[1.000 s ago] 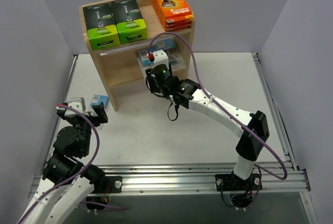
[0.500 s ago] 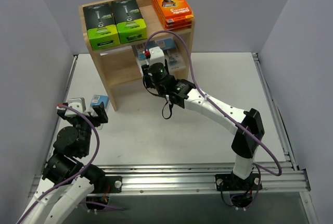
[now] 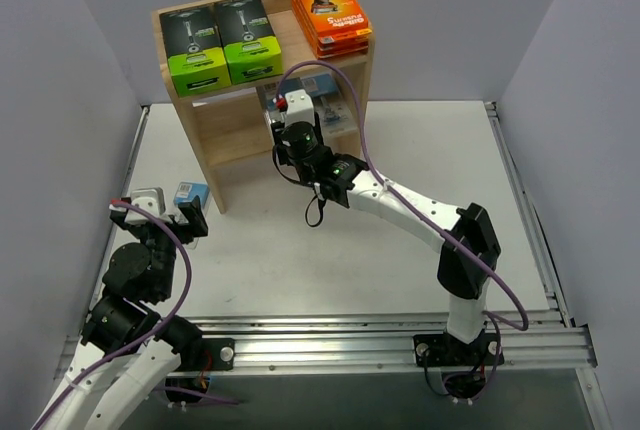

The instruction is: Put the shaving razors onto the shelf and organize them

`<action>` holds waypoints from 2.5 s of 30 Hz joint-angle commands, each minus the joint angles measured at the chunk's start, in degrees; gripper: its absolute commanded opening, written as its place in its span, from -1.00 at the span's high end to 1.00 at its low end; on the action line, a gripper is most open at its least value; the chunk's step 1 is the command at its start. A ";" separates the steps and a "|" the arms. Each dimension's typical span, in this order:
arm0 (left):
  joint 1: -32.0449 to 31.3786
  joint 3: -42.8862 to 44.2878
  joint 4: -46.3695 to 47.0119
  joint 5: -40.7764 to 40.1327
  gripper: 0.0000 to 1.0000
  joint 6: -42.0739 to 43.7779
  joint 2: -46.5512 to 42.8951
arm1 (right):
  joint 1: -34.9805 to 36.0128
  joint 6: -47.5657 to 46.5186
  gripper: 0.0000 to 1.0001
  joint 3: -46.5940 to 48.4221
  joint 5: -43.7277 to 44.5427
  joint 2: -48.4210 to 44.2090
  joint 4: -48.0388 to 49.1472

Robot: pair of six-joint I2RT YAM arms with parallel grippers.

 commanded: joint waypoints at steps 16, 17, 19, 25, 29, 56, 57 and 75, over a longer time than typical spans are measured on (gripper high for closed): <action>-0.51 -0.44 3.24 -0.33 -0.88 1.02 -0.21 | -1.81 -2.51 1.00 0.35 0.93 2.92 7.64; -0.51 -0.44 3.15 -0.33 -0.88 0.94 -0.21 | -1.90 -2.60 0.99 0.35 0.93 3.10 7.73; -0.42 -0.44 3.24 -0.24 -0.88 0.94 -0.03 | -1.98 -2.52 0.98 0.27 0.93 3.10 8.08; -0.42 -0.53 3.33 -0.15 -0.88 1.11 0.06 | -2.42 -2.52 0.83 0.18 1.01 3.71 8.87; -0.51 -0.53 3.33 -0.06 -0.88 1.11 0.06 | -2.60 -2.69 0.79 0.44 0.84 4.15 9.13; -0.51 -0.61 3.50 -0.24 -0.88 1.20 0.06 | -2.95 -3.66 -0.22 2.90 1.28 1.78 8.08; -0.51 -0.61 3.50 -0.33 -0.88 1.20 0.14 | -2.95 -3.66 -0.22 2.90 1.28 1.43 8.08; -0.42 -0.53 3.33 -0.94 -0.88 1.20 0.93 | -1.19 -0.06 -0.22 -6.93 3.12 -11.57 7.73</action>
